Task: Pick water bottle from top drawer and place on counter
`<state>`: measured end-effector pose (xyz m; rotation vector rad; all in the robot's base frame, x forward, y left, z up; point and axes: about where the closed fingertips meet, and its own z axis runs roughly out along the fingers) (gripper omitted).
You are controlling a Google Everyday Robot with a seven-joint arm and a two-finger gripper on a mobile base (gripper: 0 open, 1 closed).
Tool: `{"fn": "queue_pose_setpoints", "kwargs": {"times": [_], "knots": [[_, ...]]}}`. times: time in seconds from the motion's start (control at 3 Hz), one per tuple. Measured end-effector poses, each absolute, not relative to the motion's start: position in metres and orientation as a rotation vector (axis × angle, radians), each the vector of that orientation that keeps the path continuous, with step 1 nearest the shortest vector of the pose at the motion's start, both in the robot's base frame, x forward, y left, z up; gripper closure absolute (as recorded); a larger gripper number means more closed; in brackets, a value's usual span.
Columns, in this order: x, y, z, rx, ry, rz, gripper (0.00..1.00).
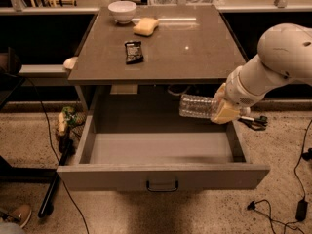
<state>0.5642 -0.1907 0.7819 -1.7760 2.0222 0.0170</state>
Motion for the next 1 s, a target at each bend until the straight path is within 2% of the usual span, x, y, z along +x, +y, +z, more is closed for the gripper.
{"fn": "queue_pose_setpoints", "kwargs": {"times": [0.67,1.0], "knots": [[0.583,-0.187,0.817,-1.766,1.993,-0.047,1.0],[0.622,-0.177,0.876,-1.737,1.936,-0.169,1.0]]}}
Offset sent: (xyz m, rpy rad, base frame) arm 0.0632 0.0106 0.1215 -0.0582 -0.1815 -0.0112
